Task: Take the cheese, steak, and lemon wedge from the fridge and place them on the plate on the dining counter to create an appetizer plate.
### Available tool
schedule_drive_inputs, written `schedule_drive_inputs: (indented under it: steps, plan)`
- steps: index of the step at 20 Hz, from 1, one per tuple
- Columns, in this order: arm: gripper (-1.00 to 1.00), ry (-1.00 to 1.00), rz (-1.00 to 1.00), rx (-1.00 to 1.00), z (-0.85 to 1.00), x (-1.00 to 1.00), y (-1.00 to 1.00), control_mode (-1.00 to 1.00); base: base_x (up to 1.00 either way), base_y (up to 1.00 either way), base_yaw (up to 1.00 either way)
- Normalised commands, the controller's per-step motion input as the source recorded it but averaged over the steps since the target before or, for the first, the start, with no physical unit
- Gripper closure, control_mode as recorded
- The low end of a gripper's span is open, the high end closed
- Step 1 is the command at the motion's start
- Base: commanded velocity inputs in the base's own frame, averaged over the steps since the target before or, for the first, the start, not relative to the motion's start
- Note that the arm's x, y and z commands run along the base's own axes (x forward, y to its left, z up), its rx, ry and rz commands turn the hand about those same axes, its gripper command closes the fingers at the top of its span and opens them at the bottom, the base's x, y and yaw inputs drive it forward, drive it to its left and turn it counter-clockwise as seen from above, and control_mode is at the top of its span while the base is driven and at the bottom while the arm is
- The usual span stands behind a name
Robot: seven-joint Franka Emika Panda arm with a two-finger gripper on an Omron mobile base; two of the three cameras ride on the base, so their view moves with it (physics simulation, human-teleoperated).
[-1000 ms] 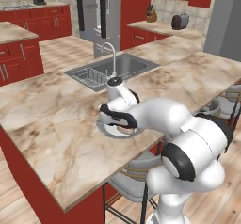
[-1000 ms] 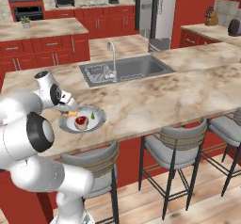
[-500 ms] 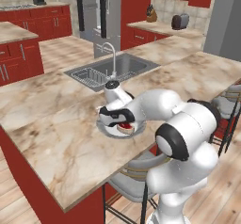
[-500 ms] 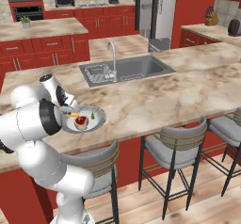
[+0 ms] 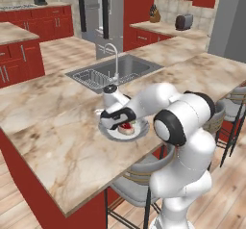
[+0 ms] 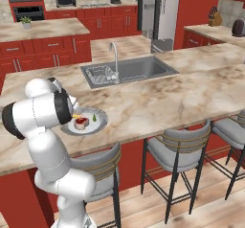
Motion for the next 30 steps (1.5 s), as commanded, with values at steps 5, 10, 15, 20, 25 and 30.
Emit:
schedule_drive_inputs:
  steps: [5,10,15,20,25,30]
  plan:
    - [1.0,-0.03,-0.01,0.0,-0.12,0.29,0.06,-1.0,0.0,0.0,0.0]
    - [1.0,-0.01,-0.09,0.0,-0.09,0.01,0.0,-1.0,0.0,0.0,0.0]
    - [1.0,0.0,-0.07,0.0,-0.33,0.17,-0.03,-1.0,0.0,0.0,0.0]
    - [1.0,0.0,-0.03,0.0,-0.35,0.24,-0.06,-1.0,0.0,0.0,0.0]
    - [-1.0,0.0,-0.04,0.0,-0.34,0.0,-0.2,-1.0,0.0,0.0,0.0]
    - [-1.0,0.0,-0.07,0.0,0.04,-0.52,-0.26,-1.0,0.0,0.0,0.0]
